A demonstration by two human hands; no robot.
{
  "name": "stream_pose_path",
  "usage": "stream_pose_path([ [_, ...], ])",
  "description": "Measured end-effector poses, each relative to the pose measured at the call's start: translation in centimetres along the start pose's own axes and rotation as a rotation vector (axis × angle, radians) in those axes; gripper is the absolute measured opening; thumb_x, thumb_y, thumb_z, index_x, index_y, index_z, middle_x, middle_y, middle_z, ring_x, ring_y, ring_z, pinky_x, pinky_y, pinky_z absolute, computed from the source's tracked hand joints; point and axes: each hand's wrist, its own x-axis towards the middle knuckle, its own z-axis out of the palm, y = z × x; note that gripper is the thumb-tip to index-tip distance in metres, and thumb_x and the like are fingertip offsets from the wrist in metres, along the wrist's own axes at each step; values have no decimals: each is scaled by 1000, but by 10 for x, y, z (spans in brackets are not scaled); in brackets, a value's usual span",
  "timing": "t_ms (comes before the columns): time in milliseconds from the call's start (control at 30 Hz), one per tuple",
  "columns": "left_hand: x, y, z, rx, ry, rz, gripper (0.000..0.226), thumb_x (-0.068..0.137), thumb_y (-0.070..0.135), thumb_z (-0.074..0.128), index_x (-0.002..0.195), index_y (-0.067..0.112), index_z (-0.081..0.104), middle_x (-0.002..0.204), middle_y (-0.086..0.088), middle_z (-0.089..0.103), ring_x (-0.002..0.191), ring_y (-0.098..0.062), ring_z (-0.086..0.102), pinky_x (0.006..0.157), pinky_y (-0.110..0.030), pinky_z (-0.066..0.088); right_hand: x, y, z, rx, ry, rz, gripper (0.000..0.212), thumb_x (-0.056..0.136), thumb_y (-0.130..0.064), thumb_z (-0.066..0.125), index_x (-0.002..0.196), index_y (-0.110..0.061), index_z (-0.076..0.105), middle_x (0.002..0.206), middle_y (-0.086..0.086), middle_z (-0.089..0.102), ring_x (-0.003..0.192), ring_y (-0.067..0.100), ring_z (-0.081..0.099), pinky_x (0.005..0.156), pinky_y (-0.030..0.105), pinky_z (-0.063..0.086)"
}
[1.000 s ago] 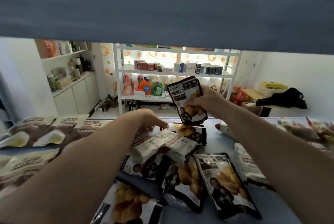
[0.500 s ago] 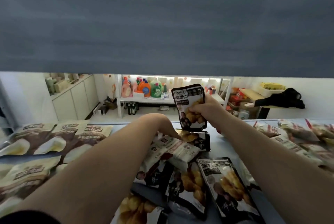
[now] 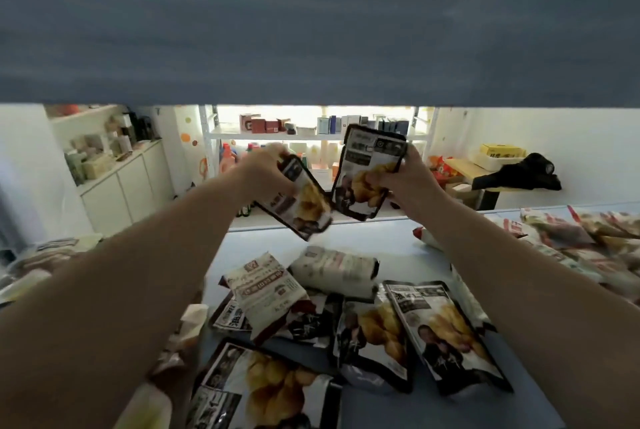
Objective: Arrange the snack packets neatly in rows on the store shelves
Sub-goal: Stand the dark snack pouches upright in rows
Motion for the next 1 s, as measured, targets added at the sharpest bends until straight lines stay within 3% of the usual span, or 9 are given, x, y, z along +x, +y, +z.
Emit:
stream_pose_path([
  [67, -8, -5, -28, 178, 106, 160, 35, 69, 24, 84, 94, 24, 59, 85, 8, 60, 80, -12, 62, 58, -18, 45, -1, 3, 20, -41, -7, -4, 62, 70, 20, 71, 119, -8, 45, 118, 30, 59, 107, 43, 62, 84, 62, 53],
  [133, -15, -8, -45, 333, 114, 246, 28, 70, 27, 84, 88, 25, 63, 78, 14, 57, 77, -11, 60, 57, -18, 36, -1, 10, 40, -132, -113, -35, 62, 73, 19, 70, 118, -14, 43, 117, 26, 58, 111, 40, 60, 87, 57, 53],
  [267, -26, -20, -54, 494, -22, 175, 30, 77, 27, 80, 103, 24, 66, 90, 8, 61, 83, -14, 57, 66, -28, 42, 3, 23, 64, -617, -301, -143, 61, 82, 6, 67, 129, -16, 33, 113, 17, 56, 106, 33, 59, 84, 45, 56],
  [333, -31, -26, -57, 557, -95, 127, 41, 76, 28, 80, 112, 27, 60, 96, 7, 60, 87, -15, 57, 72, -32, 45, 6, 23, 68, -770, -273, -274, 63, 82, 1, 69, 131, -15, 31, 108, 11, 57, 89, 26, 63, 69, 24, 55],
  [400, -35, -30, -59, 665, -135, 126, 53, 71, 28, 82, 117, 29, 55, 97, 8, 60, 89, -16, 57, 71, -32, 46, 10, 22, 68, -825, -251, -374, 69, 79, 0, 71, 133, -17, 31, 104, 7, 57, 75, 15, 61, 53, 14, 48],
  [533, -36, -38, -52, 671, -42, 173, 60, 70, 27, 83, 123, 25, 55, 110, 0, 63, 97, -19, 58, 83, -36, 52, 16, 19, 72, -966, -246, -332, 62, 83, -4, 65, 129, -29, 30, 111, 9, 59, 90, 25, 61, 59, 18, 48],
  [700, -35, -52, -45, 714, 68, 188, 73, 73, 39, 80, 135, 23, 45, 125, -4, 57, 116, -28, 45, 98, -46, 43, 18, 16, 77, -980, -239, -334, 61, 85, -4, 64, 134, -24, 34, 119, 14, 55, 101, 27, 57, 65, 16, 46],
  [867, -33, -66, -41, 626, 60, 109, 77, 77, 44, 75, 140, 30, 33, 135, -10, 34, 120, -37, 40, 100, -55, 42, 6, 11, 79, -1009, -251, -245, 71, 88, -8, 63, 144, -34, 29, 127, 19, 46, 106, 34, 55, 83, 41, 57],
  [1000, -36, -70, -40, 554, 35, 81, 76, 78, 42, 74, 140, 35, 31, 138, -8, 27, 125, -41, 35, 100, -58, 42, 0, 9, 82, -1045, -226, -223, 79, 88, -11, 64, 149, -34, 21, 130, 20, 38, 111, 34, 49, 83, 32, 48],
])
